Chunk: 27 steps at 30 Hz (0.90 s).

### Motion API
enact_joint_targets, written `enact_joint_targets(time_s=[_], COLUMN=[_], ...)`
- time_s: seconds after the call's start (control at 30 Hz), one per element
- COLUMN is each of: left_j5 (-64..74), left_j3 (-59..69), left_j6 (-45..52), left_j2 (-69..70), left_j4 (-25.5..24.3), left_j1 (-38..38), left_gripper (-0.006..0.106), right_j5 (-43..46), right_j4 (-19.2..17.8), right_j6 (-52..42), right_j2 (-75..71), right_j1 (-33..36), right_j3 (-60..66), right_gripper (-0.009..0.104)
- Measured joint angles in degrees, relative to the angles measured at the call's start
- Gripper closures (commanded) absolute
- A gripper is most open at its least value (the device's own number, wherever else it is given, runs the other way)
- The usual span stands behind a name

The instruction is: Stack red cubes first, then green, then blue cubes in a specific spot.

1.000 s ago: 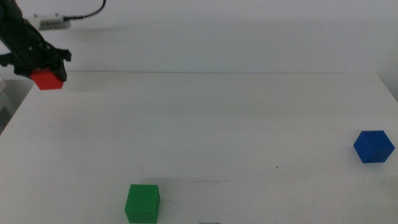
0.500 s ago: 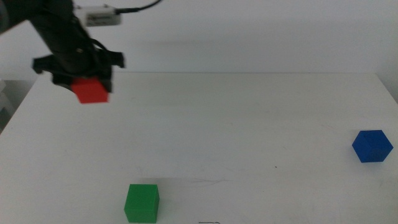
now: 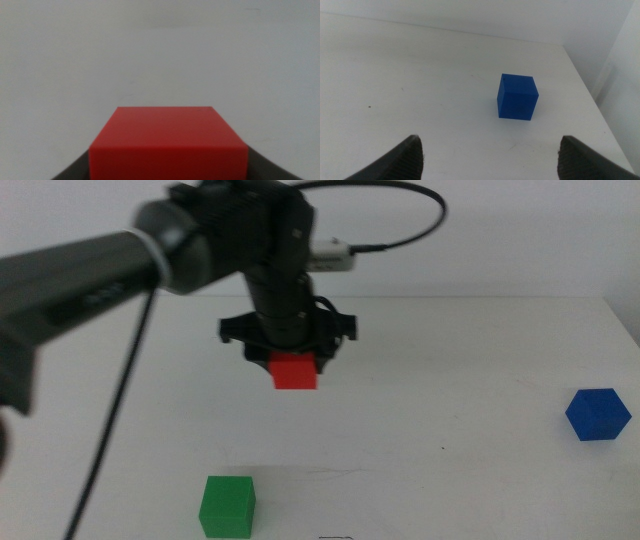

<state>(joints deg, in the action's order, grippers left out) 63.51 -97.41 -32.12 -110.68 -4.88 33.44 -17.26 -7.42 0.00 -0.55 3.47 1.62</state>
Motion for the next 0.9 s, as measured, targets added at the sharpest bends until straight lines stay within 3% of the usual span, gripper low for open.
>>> enact_joint_targets(time_s=[0.43, 0.9], left_j5=[-1.5, -1.0], left_j3=[-3.3, -3.5], left_j6=[-5.6, -8.7], left_j2=[-11.0, -13.7], left_j4=[0.8, 3.4], left_j1=[4.1, 5.7], left_gripper=[0.102, 0.102], right_j5=[0.0, 0.0], right_j4=[0.0, 0.0], right_j6=[0.0, 0.0], right_j2=[0.0, 0.0], right_j1=[0.0, 0.0], right_j3=[0.0, 0.0], right_gripper=[0.013, 0.013])
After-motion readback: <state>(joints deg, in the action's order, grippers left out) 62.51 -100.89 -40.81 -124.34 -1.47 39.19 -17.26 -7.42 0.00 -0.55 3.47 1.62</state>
